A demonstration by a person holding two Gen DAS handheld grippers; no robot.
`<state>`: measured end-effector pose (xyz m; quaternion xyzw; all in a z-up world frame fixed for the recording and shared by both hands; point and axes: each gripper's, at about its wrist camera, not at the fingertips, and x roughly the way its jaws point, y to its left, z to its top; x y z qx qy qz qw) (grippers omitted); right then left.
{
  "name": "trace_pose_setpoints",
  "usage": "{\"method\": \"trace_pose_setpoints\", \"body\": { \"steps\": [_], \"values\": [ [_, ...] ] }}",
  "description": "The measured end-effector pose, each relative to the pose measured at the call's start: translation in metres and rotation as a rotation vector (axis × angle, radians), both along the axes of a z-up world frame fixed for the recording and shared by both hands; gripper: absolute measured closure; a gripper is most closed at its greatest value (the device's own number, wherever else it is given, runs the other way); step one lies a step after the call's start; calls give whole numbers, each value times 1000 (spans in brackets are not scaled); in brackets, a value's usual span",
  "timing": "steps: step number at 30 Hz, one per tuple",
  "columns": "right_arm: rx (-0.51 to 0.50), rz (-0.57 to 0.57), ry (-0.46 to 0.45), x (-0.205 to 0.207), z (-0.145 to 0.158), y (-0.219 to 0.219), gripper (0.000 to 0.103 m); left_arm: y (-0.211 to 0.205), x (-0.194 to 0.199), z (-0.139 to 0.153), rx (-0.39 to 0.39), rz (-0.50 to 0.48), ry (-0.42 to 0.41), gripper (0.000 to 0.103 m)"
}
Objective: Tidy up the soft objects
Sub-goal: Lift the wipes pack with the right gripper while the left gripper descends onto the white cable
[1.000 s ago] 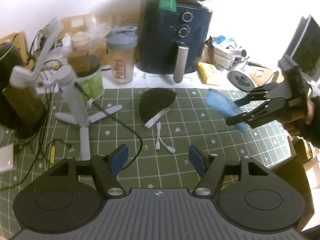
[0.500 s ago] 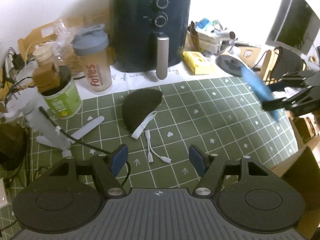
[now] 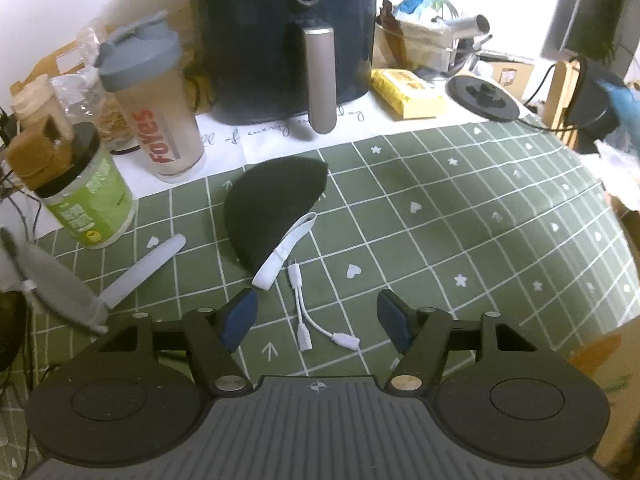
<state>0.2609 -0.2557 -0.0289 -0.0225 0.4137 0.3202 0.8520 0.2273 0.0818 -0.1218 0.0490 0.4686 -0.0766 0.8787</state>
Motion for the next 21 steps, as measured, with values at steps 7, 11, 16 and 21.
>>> {"method": "trace_pose_setpoints", "body": {
  "steps": [7,11,16,21],
  "values": [
    [28,-77,17,-16,0,-17,35,0,19,-37,25,6,42,48],
    [34,-100,19,-25,1,-24,35,1,28,-50,33,12,59,58],
    [37,-124,21,-32,2,-30,35,3,40,-68,39,22,94,66],
    [42,-143,26,-36,1,-34,35,6,47,-72,17,38,86,69]
  ]
}}
